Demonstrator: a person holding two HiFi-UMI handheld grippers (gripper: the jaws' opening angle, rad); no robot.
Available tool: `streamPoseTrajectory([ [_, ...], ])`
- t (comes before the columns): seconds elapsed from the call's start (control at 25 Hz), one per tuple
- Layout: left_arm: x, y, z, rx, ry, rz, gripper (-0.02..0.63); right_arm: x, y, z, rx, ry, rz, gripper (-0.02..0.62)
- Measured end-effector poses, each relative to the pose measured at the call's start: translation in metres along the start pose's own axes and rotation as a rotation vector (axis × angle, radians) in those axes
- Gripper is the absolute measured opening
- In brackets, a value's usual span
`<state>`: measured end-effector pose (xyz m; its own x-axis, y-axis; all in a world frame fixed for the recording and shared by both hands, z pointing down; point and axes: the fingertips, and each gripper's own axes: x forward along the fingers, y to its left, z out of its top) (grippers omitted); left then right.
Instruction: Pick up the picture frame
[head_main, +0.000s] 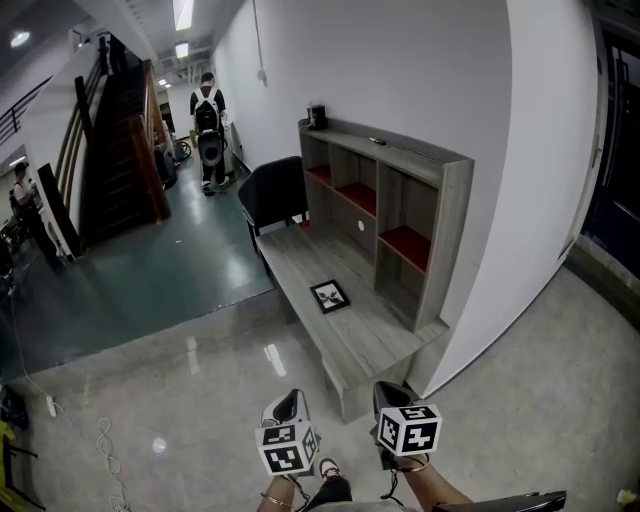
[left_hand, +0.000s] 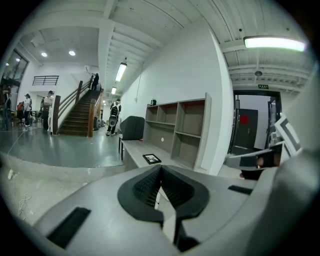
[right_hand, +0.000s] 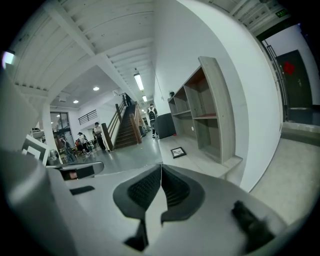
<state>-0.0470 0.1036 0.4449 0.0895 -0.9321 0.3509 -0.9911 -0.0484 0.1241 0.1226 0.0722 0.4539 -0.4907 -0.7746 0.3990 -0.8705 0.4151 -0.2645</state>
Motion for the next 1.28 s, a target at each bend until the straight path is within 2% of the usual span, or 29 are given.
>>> streamPoseTrajectory([
  [0.56,0.086,0.028,0.032,-0.004,0.0,-0.018,0.014,0.082,-0.019,0.034,0.006,0.041,-0.002,0.032],
  [1.08,0.169,0.055,0.09,-0.009,-0.032,-0.046,0.014,0.16,-0.03,0.098,-0.003,0.015,-0.03,0.032],
  [1.28,0.203,0.07,0.09,-0.023,-0.007,-0.046,0.014,0.191,-0.036,0.105,0.002,0.027,-0.037,0.032],
])
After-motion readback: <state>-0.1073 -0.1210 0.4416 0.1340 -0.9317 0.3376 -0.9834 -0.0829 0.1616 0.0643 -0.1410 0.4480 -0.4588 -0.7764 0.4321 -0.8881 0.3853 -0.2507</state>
